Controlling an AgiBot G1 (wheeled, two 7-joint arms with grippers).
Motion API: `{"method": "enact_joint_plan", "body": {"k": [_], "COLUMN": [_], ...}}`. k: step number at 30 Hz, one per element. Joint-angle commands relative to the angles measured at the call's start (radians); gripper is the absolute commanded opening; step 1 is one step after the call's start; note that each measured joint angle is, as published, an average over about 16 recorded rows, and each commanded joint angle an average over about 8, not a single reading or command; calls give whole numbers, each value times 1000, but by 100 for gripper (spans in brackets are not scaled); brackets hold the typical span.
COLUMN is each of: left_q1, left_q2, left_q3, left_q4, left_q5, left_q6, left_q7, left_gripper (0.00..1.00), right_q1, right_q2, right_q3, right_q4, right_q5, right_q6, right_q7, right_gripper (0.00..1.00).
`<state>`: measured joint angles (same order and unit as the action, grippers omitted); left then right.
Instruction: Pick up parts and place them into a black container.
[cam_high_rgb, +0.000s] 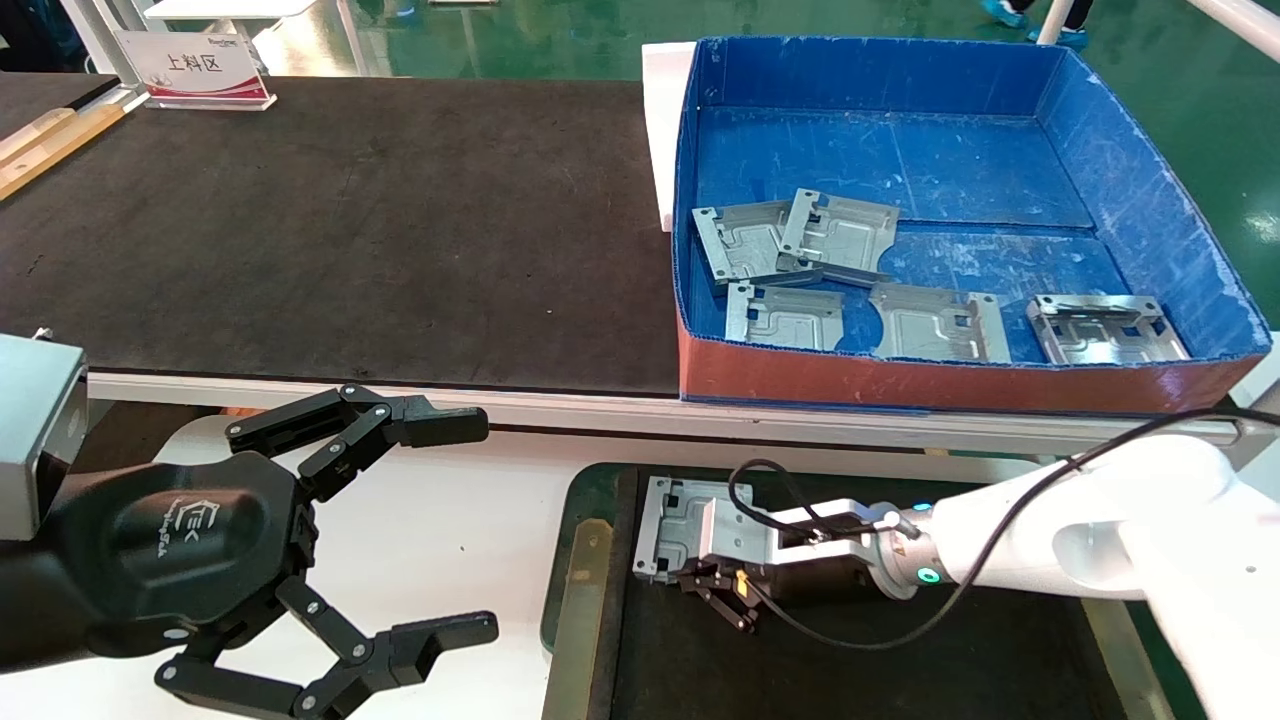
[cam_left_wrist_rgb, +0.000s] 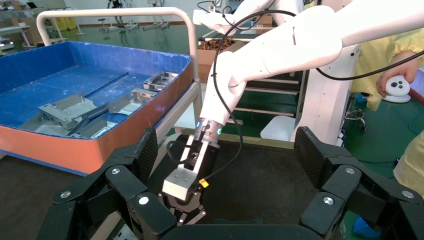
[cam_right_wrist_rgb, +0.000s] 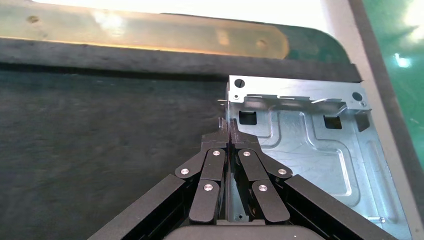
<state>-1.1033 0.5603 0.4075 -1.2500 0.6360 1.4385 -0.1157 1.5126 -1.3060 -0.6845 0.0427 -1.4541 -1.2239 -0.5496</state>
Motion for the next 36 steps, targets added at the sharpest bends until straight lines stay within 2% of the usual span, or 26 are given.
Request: {"method": "enact_joint_plan", "body": {"k": [1, 7, 11, 15, 21, 25, 36], "left_q1": [0, 0, 0, 0, 0, 0, 0], "left_q2": [0, 0, 0, 0, 0, 0, 0], "left_q3": [0, 0, 0, 0, 0, 0, 0], "left_q4": [0, 0, 0, 0, 0, 0, 0], "left_q5": [0, 0, 0, 0, 0, 0, 0], "left_q6": [0, 0, 0, 0, 0, 0, 0], "left_q7": [0, 0, 0, 0, 0, 0, 0], "left_gripper": [100, 100, 100, 100, 100, 100, 100], "right_q1": [3, 8, 18, 37, 71, 94, 157], "right_q2": [-5, -7, -4, 6, 29, 43, 63], "right_q3": [1, 1, 2, 8, 20, 32, 72], "right_q4": [-5, -10, -10, -7, -3, -3, 47], "right_q5": [1, 1, 3, 13, 34, 52, 134], "right_q6": [13, 12, -15, -80, -234, -309, -375], "right_q7": [-2, -8, -9, -8, -8, -12, 24], "right_gripper": [100, 100, 100, 100, 100, 100, 100]}}
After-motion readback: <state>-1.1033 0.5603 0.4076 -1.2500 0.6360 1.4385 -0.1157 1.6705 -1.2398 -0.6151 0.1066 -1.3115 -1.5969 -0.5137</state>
